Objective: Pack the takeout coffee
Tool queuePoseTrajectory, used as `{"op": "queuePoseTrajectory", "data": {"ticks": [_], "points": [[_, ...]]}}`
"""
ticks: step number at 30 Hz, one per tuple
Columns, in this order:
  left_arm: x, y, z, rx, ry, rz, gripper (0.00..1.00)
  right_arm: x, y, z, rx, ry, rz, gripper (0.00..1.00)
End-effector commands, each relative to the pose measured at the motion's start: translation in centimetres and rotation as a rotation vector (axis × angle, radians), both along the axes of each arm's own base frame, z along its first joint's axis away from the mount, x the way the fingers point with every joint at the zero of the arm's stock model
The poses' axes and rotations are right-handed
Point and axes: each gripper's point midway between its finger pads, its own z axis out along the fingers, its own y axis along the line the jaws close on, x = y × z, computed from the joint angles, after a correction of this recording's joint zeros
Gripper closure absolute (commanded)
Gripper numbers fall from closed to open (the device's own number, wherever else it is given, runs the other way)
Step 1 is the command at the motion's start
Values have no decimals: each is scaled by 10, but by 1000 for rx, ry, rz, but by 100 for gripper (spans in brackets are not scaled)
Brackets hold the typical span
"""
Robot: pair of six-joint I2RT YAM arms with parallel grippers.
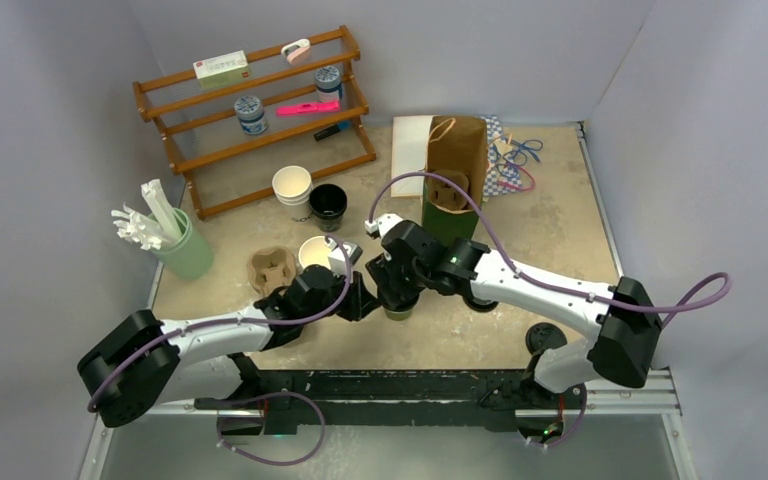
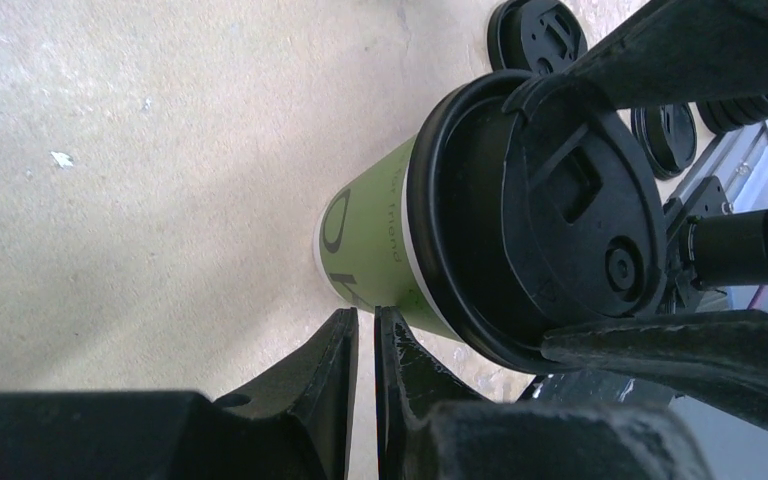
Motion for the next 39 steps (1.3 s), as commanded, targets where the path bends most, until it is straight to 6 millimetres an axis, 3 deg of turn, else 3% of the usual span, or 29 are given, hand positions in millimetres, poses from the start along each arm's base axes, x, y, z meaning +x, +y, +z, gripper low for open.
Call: {"op": "queuePoseTrajectory", "data": {"ticks": [1, 15, 24, 30, 39], "points": [[1, -8, 12, -66, -28, -24, 86, -16, -30, -35, -134, 49, -27, 44], [-6, -4, 25, -96, -32, -27, 83, -17, -51, -57, -119, -17, -110, 46], [-37, -3, 27, -239, 65, -76, 77, -19, -48, -56, -54, -15, -147, 47], [-59, -18, 26, -344, 104, -127, 73, -19, -48, -59, -26, -11, -196, 48], [-55, -41, 29, -440, 109, -97, 61, -22, -48, -58, 0, -12, -228, 48]]}}
